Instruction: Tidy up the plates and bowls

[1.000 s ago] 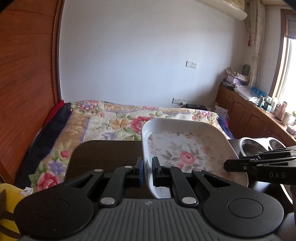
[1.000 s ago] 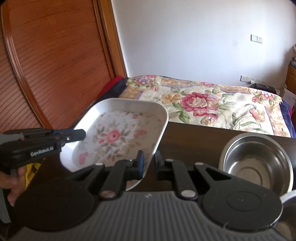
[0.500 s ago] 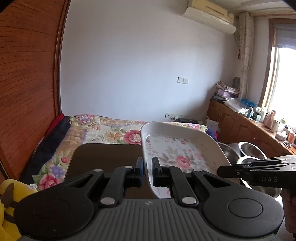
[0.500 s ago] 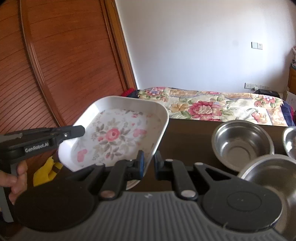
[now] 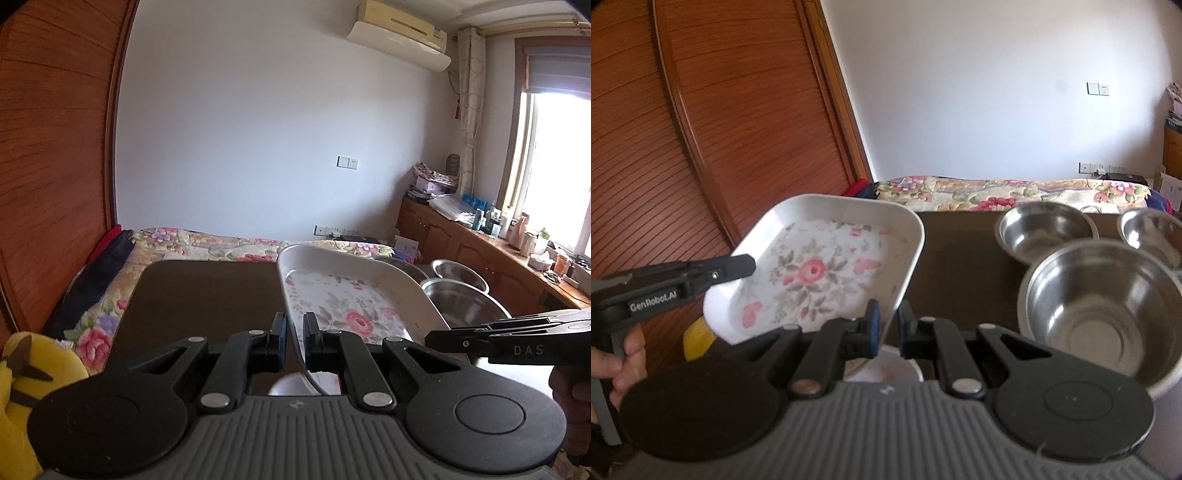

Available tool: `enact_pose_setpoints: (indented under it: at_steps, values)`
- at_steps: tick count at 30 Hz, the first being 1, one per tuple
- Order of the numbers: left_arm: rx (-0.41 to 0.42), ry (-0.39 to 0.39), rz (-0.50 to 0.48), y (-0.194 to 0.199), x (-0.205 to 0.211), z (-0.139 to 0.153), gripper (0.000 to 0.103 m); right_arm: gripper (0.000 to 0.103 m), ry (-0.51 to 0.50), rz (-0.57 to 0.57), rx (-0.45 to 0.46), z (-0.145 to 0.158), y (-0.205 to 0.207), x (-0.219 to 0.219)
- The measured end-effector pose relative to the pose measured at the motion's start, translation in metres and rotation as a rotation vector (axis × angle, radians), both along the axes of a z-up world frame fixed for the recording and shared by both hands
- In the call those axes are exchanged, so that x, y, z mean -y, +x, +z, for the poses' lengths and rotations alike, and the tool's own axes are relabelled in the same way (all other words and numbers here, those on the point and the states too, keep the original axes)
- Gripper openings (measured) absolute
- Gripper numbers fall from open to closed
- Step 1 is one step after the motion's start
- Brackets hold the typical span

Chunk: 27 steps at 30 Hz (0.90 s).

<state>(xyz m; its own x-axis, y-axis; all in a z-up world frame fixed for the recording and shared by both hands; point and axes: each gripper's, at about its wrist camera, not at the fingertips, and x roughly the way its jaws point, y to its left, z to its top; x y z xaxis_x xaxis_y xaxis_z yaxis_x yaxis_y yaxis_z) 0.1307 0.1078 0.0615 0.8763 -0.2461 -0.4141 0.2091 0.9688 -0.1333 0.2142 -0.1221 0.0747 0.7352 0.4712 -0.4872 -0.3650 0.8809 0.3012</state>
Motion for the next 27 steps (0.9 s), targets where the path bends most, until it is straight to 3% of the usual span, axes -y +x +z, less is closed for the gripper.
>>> enact_pose_setpoints:
  at_steps: [11,27]
  values:
    - [-0.003,-0.017,0.005,-0.033,0.000,-0.021,0.037,0.012,-0.021,0.022,0.019,-0.012,-0.028,-0.003]
    - [-0.077,-0.014,0.000,-0.028,0.007,-0.058,0.037,0.012,-0.085,0.027,0.020,-0.030,-0.038,-0.007]
